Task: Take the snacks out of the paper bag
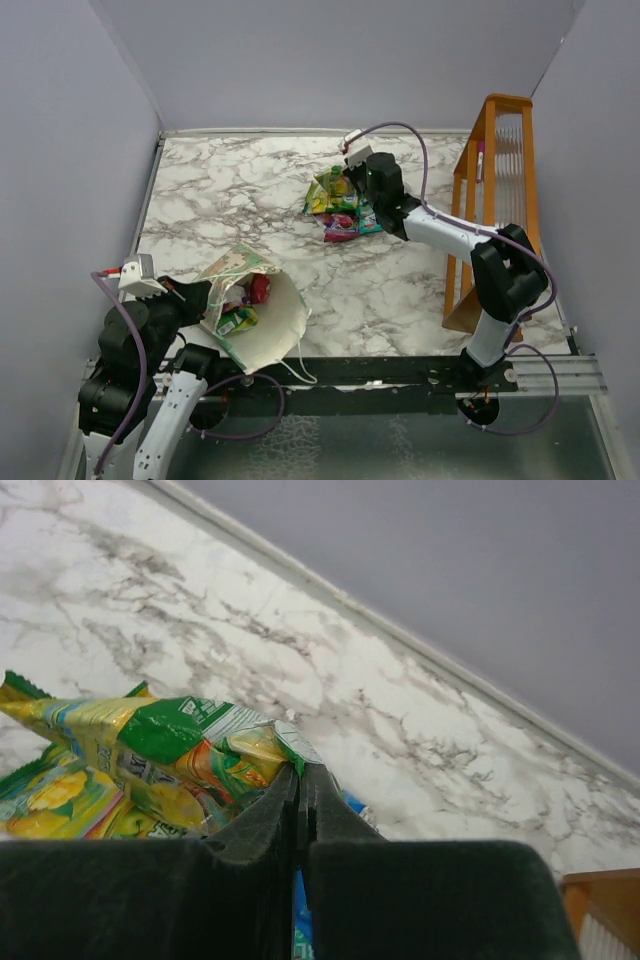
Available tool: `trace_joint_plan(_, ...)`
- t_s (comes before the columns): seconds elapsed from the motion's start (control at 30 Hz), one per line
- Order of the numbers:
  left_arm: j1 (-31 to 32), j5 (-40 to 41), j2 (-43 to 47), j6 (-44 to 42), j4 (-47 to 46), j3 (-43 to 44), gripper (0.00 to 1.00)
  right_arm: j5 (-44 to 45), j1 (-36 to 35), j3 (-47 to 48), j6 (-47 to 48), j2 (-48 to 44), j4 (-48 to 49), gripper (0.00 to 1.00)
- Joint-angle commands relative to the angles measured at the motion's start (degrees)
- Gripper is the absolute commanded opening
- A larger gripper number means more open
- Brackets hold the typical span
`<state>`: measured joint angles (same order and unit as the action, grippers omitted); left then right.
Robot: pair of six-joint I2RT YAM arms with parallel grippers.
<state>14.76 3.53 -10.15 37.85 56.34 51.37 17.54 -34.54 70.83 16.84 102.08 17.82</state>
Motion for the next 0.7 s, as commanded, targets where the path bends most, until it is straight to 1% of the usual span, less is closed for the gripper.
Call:
trace_joint_plan(0.0, 0.26, 0.75, 0.42, 0.22, 0.58, 1.02, 0.0, -6.32, -0.26, -5.88, -5.33, -1.26, 1.5, 0.01)
trace_joint_plan(0.2, 0.24, 0.66, 0.21, 0.18, 0.37, 1.18, 0.0, -9.98, -0.26, -11.98, -10.04, -0.93, -0.15, 0.01)
trace_joint_plan(0.37, 0.26, -0.02, 0.43, 0.25, 0.04, 0.48, 0.0, -16.63, -0.26, -15.71, -15.43, -0.58, -1.98, 0.01)
trace_joint_plan(0.47, 0.26, -1.57, 0.91, 0.51, -0.52, -1.04, 0.0, -20.75, -0.26, -18.61, -19.01, 0.37, -0.73, 0.01)
trace_joint_plan(0.57, 0.26, -2.99, 1.95, 1.48, -1.32, -3.18, 0.0, -21.65, -0.26, -19.84, -20.86, 1.49, -0.05, 0.01)
trace_joint_plan(0.67, 0.26, -3.71, 3.27, 2.35, -1.32, -4.45, 0.0, -20.34, -0.26, -19.06, -20.34, 0.64, -1.35, 0.01)
